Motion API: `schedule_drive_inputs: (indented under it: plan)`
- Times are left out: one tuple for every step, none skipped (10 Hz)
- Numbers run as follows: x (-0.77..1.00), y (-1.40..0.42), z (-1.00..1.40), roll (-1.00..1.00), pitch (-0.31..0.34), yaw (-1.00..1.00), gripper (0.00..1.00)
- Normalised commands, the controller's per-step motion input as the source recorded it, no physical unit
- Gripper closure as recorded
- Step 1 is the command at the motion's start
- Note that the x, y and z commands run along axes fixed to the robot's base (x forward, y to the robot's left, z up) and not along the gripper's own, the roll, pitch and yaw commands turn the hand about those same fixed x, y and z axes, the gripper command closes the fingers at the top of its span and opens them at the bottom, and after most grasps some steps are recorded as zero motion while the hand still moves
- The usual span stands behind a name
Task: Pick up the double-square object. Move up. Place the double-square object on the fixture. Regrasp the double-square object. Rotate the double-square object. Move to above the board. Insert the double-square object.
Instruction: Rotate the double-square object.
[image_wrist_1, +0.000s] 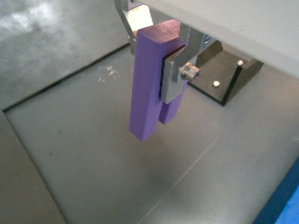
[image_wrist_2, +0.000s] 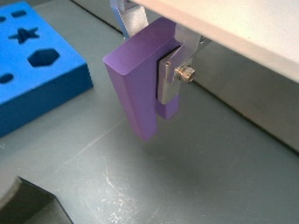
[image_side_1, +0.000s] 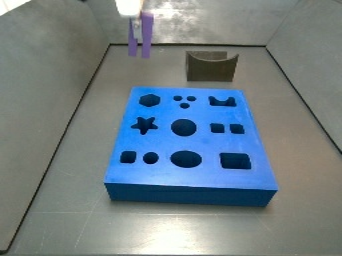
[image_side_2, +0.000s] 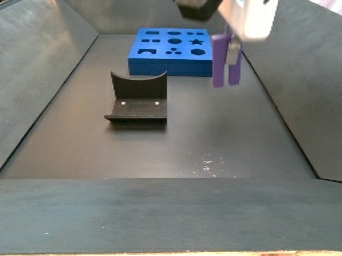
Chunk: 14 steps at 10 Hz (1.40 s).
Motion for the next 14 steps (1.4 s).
schedule_drive_inputs:
  plan:
    - [0.02, 0.02, -0.88, 0.07, -0.060, 0.02, 1.00]
    - [0.02, 0.01, -0.76, 0.07, -0.058, 0.02, 1.00]
    - [0.02, 0.01, -0.63, 0.08, -0.055, 0.02, 1.00]
    - [0.02, 0.02, -0.51, 0.08, -0.052, 0.02, 1.00]
    - [0.03, 0.01, -0.34, 0.09, -0.048, 0.02, 1.00]
    - [0.03, 0.01, -0.22, 0.09, -0.044, 0.02, 1.00]
    - [0.00, 0.00, 0.00, 0.00, 0.000, 0.00, 0.00]
    - [0.00, 0.00, 1.00, 0.00, 0.000, 0.00, 0.00]
    - [-0.02, 0.00, 1.00, 0.00, 0.017, 0.00, 0.00]
    - [-0.03, 0.00, 1.00, 0.00, 0.029, 0.00, 0.00]
    - [-0.03, -0.01, 1.00, -0.01, 0.041, 0.00, 0.00]
    - [-0.03, -0.01, 0.86, -0.02, 0.045, 0.00, 0.00]
    - [-0.02, -0.01, 0.66, -0.02, 0.042, 0.00, 0.00]
    - [-0.02, -0.01, 0.50, -0.03, 0.041, 0.00, 0.00]
